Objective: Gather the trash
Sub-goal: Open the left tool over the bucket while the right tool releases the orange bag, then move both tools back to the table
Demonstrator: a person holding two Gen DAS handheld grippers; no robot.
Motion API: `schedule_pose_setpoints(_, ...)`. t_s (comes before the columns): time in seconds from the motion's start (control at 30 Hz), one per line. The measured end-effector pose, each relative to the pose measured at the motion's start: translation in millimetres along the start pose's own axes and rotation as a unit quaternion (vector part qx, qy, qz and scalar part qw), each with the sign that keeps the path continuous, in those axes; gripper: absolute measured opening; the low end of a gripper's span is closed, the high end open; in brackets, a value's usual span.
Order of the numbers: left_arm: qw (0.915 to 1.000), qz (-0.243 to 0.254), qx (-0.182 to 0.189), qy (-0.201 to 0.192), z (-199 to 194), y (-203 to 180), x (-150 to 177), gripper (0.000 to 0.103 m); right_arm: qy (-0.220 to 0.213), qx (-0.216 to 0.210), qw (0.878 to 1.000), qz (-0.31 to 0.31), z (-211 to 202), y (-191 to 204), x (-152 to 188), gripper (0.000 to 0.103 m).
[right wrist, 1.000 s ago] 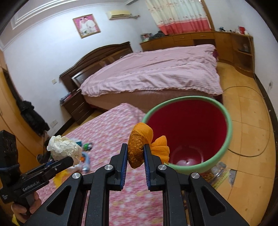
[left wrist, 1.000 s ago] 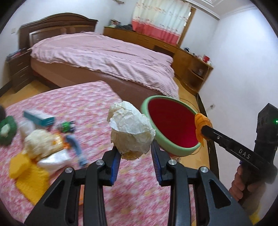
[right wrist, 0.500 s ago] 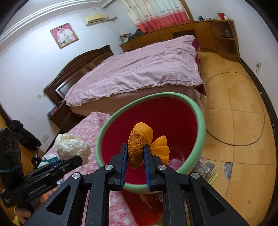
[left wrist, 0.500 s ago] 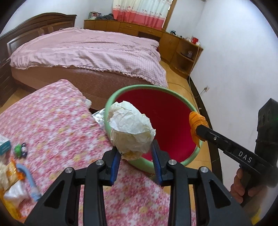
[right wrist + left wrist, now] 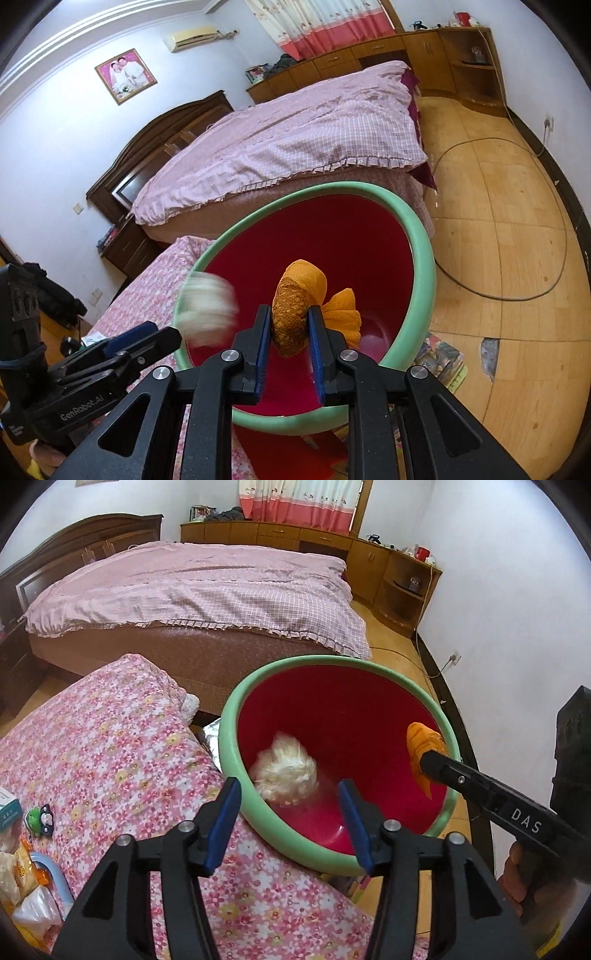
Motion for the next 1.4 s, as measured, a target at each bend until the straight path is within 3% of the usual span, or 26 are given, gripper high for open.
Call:
schedule_pose_setpoints(0.13,0.9999,-0.011,-0.001,0.005,0,6,2,0.056,-0.001,-0.010,1.000,0.004,-1,0,1,0.032)
schedule_pose_setpoints(0.2,0.9999,-0.014,-0.006,0.003,-5,8,4,0.056,-0.002,-0.012,1.000,0.005,-1,1,1,0.044)
schedule_pose_setpoints(0.27,0.9999,-0.013,-0.010,-0.001,-10,10,6,0.056,-0.003,-0.012,1.000,0.006,-4,4,2,0.049)
schedule_pose_setpoints(0.7,0.9985,-0.048,-0.014,-0.022,-70,37,22,0.056,-0.012,-0.022,1.000,-0.005,-35,42,12,0.052)
schedule_pose_setpoints(1.0,0.9951,-0.083,-0.043,-0.033,-107,78,46,0.056,-0.001,-0.038,0.999,-0.015,-46,75,32,0.053)
schedule_pose_setpoints(1.07,0.9940,-0.092,-0.050,-0.033,-114,89,53,0.056,0.003,-0.036,0.999,-0.016,-46,83,36,0.057)
schedule_pose_setpoints(1.4,0.9845,-0.144,-0.093,-0.037,-142,151,84,0.056,0.018,-0.043,0.999,-0.026,-40,110,59,0.059)
Point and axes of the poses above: each gripper's, at about its wrist camera, not at the fingertips, and z roughly the way its jaws point, y to its left, x to its underside, the point moved 6 cm from there along z, roughly the way its jaws point, and after that the axes turned 8 degrees about -x, right-handed, at the moved point
